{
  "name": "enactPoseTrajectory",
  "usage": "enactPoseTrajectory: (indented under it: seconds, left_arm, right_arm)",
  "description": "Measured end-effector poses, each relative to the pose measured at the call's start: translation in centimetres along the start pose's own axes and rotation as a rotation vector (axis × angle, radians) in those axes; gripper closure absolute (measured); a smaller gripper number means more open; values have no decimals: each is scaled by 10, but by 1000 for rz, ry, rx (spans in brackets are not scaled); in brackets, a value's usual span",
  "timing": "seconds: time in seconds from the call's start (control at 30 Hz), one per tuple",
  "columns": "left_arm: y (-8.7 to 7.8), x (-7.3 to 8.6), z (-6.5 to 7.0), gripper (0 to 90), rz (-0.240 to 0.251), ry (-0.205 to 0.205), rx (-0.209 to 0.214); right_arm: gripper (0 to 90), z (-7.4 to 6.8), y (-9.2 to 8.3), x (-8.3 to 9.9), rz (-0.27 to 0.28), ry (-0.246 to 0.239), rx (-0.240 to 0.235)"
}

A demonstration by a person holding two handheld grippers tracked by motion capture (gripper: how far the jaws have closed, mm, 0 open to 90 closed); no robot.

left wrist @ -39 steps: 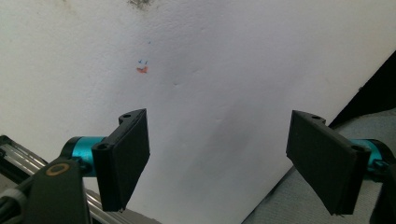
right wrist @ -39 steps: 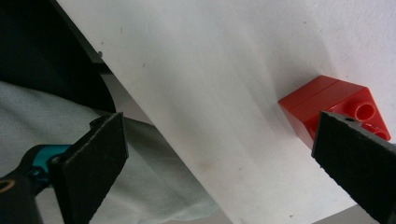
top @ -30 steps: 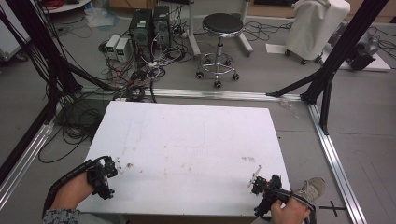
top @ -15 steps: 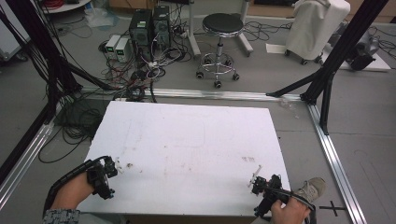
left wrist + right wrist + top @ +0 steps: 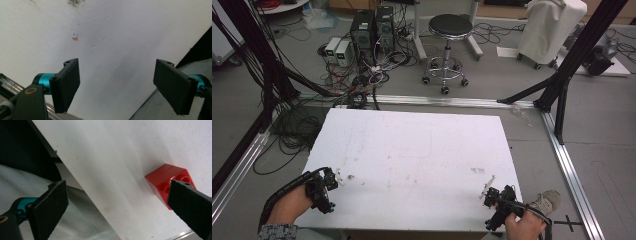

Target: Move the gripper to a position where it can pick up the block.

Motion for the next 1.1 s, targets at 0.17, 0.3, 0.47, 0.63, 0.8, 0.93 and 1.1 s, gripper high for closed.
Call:
enactPoseTrajectory:
  seconds: [0.17, 0.3, 0.47, 0.63, 0.8, 0.93, 1.1]
  left_arm:
    - [-1, -1, 1, 217, 6, 3, -2]
    - [-1, -1, 0, 217, 8, 3, 1]
    - [0, 0, 0, 217, 6, 1, 2]
    - [1, -1, 0, 217, 8, 1, 7]
    - [1, -1, 0, 217, 4, 2, 10]
    - [2, -1, 0, 217, 4, -1, 10]
    - [3, -1, 1, 217, 4, 0, 13]
  right_arm:
    - [29, 3, -4, 0, 22, -39, -2]
    - [29, 6, -6, 1, 22, -70, -6]
    - [29, 11, -9, 2, 29, -103, -11]
    - [29, 15, -12, 2, 37, -131, -24]
    - [29, 22, -18, 3, 44, -178, -27]
    - [29, 27, -22, 4, 52, -204, -28]
    - [29, 32, -24, 4, 56, -237, -33]
Point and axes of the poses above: each handheld gripper's, and its own axes: y roughly forward along the jaws, x roughly out of its underside, z roughly to its right, the point moved 1 cm from there along y, roughly forward along the jaws, and after that the axes turned 6 degrees about -y, right-handed, at the moved point
